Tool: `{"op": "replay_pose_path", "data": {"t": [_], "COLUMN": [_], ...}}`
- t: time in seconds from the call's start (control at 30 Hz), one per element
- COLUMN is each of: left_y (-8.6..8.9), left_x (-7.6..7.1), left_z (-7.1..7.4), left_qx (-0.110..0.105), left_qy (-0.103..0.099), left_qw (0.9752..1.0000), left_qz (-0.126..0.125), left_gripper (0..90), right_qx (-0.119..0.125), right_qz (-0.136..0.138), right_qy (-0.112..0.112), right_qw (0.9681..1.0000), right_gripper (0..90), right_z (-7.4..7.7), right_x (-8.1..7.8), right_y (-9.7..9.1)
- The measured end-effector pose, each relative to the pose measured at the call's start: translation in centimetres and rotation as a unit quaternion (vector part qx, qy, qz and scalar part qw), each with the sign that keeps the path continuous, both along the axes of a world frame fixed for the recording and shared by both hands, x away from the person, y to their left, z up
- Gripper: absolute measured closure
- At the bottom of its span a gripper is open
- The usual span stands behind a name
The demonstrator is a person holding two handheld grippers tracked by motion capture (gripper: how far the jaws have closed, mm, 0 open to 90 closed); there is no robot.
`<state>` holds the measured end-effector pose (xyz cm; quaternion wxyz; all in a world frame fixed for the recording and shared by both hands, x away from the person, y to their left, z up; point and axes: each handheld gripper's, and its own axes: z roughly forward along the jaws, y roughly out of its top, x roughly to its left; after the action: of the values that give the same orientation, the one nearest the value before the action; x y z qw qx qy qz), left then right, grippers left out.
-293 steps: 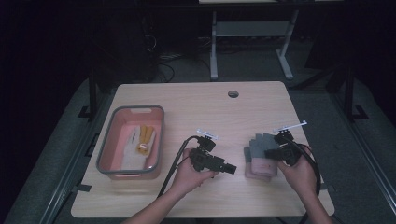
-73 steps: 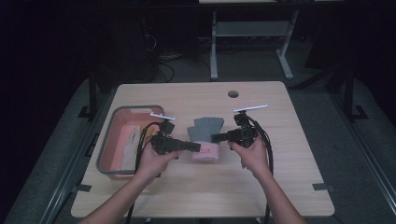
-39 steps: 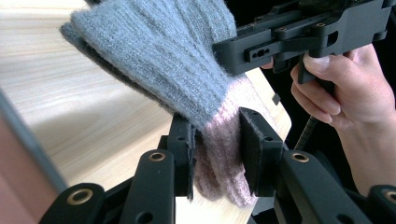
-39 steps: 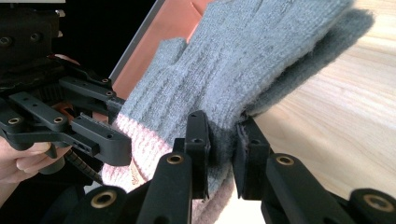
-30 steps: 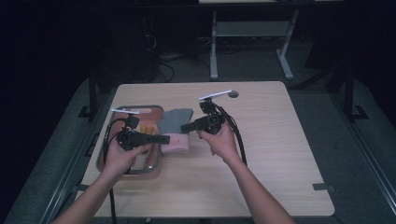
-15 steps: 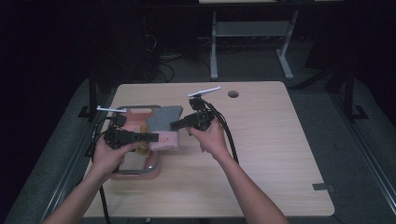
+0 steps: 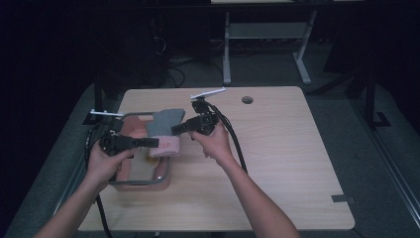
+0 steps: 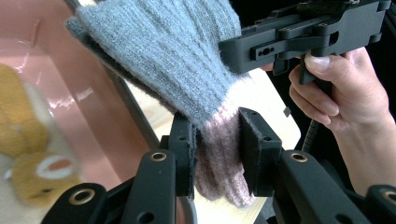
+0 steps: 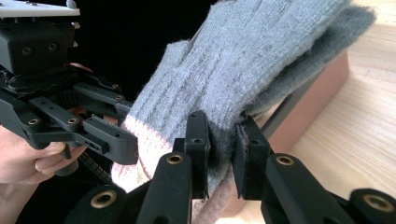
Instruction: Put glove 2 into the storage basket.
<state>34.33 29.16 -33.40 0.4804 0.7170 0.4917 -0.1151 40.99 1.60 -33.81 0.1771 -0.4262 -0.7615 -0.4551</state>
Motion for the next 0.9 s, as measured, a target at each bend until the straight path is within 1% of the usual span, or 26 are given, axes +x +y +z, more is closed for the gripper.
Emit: {"op": "replay_pose_path", "data": {"t": [0.13,0.27,0.3,0.37,0.47,0.5,0.67,0.8,0.9], "left_y": [0.6,1.2,1.3,1.6,2.1,2.3,3.1,3.6,4.0], "left_x": [0.0,0.0,0.0,0.0,0.0,-0.1,-0.2,-0.4,-0.6], "left_z": [0.1,0.1,0.1,0.0,-0.1,-0.1,-0.3,-0.6,-0.7], "left_qx": [0.003,0.007,0.008,0.010,0.009,0.010,0.012,0.017,0.020], "left_qy": [0.002,0.004,0.006,0.005,0.007,0.006,0.009,0.010,0.012], "left_qw": [1.0000,0.9999,0.9999,0.9999,0.9998,0.9998,0.9996,0.9995,0.9993], "left_qz": [0.004,0.008,0.012,0.010,0.015,0.016,0.022,0.026,0.029], "left_gripper": [68.7,68.8,68.8,68.8,68.8,68.9,68.9,68.9,69.0], "right_qx": [-0.002,0.004,0.003,0.002,0.001,0.001,0.000,-0.007,-0.005], "right_qz": [0.003,0.006,0.008,0.009,0.012,0.012,0.020,0.027,0.029], "right_qy": [0.001,0.006,0.007,0.010,0.008,0.011,0.012,0.014,0.019], "right_qw": [1.0000,1.0000,0.9999,0.9999,0.9999,0.9999,0.9997,0.9995,0.9994], "right_gripper": [77.5,77.4,77.4,77.4,77.4,77.4,77.3,77.3,77.2], "right_z": [0.1,0.0,-0.1,-0.1,-0.2,-0.3,-0.4,-0.7,-1.0], "right_x": [0.2,0.4,0.4,0.5,0.6,0.7,0.9,1.0,1.1], "right_y": [0.6,1.3,1.4,1.8,2.3,2.5,3.3,4.2,4.6]}}
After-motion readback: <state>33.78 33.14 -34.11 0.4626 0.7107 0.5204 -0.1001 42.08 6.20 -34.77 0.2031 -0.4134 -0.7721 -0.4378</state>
